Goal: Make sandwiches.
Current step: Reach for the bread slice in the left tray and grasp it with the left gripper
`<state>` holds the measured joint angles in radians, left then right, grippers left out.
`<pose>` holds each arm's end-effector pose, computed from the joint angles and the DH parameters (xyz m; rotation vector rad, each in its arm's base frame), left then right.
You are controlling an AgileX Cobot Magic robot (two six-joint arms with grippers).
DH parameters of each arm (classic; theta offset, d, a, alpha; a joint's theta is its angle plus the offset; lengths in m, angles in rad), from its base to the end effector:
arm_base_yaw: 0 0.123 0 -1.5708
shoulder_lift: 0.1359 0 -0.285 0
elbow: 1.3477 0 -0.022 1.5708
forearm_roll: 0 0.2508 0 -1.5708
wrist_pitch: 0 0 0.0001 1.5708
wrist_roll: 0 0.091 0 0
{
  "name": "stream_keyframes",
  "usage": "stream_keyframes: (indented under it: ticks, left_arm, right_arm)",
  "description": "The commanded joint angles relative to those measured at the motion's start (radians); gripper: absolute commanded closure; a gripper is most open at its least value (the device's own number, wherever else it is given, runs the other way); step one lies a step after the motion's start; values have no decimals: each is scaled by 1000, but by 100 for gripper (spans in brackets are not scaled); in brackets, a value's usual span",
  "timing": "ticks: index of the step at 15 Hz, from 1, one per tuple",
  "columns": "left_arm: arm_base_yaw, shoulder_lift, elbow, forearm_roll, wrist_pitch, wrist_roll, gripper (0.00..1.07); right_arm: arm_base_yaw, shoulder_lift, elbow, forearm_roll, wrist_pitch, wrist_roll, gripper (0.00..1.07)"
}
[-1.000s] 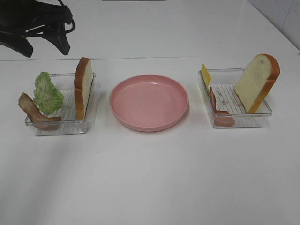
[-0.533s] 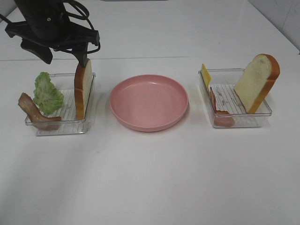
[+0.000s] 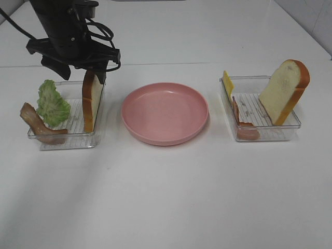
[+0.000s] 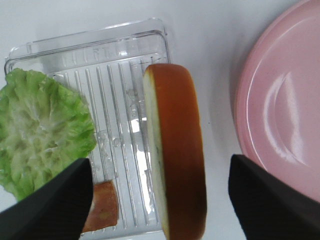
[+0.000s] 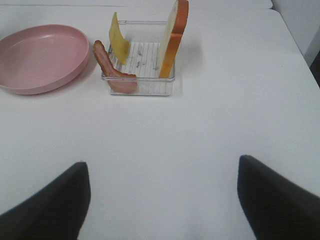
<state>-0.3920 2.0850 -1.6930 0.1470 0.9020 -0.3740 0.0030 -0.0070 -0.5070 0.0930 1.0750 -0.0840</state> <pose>0.4207 -0.1626 0.2112 0.1212 2.7531 -0.0204 -0.0075 0.0074 0.2783 -0.0946 2.0394 0.0606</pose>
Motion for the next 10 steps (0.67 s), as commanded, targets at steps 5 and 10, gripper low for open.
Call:
stream_keyframes:
  ticks: [5, 10]
  left_arm:
    - [-3, 36, -5, -2, -19, -8, 57]
    - [-3, 36, -5, 3, -19, -8, 107]
  right_arm:
    - [-3, -13, 2, -1, -12, -4, 31]
    - [-3, -13, 2, -1, -12, -4, 31]
